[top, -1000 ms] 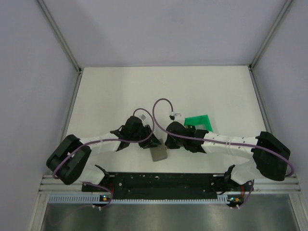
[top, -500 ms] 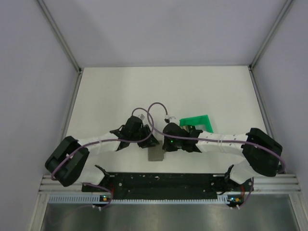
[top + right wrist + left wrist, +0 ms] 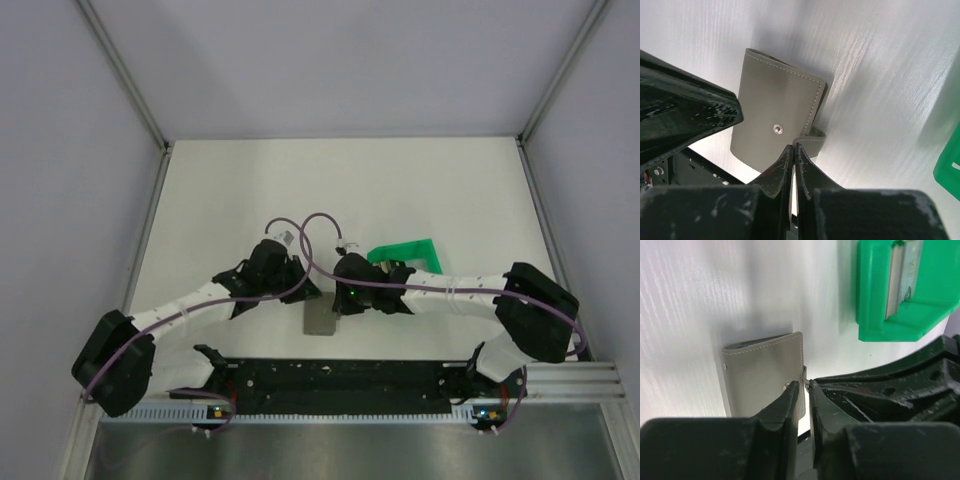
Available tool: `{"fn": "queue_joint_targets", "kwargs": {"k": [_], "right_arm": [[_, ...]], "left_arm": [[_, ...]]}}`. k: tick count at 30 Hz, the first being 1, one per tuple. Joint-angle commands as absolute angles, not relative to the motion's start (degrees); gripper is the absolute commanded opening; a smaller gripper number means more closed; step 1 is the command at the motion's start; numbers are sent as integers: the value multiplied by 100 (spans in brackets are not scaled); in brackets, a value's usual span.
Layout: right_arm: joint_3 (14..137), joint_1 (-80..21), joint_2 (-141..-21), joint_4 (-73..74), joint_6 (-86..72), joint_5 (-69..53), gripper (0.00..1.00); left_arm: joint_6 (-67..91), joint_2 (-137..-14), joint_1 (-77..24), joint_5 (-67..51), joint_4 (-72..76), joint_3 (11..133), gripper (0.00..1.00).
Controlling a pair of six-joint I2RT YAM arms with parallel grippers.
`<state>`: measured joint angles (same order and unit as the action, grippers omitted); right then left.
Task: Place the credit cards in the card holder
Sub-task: Close the card holder at the center of the board.
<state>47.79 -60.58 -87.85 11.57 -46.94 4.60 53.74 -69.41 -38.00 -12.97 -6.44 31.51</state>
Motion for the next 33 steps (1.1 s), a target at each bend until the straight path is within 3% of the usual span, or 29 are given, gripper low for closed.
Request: {"fn": "queue_joint_targets", "kwargs": {"k": [1,6,33], "right_arm": [[5045,-6047,-8815,1063,-4632,457,0],[5089,-6047,-8815,1090,-4632,457,0],[5624,-6143,-9201,1336,-4562,141,2]], "left_arm": [[5063,-6610,-3806,-1397,-668,3024,12],[4931,-6811,-3806,-1731,-308,2778,0],[4834,-7154,-3814,-1389,-317,2505,0]]}}
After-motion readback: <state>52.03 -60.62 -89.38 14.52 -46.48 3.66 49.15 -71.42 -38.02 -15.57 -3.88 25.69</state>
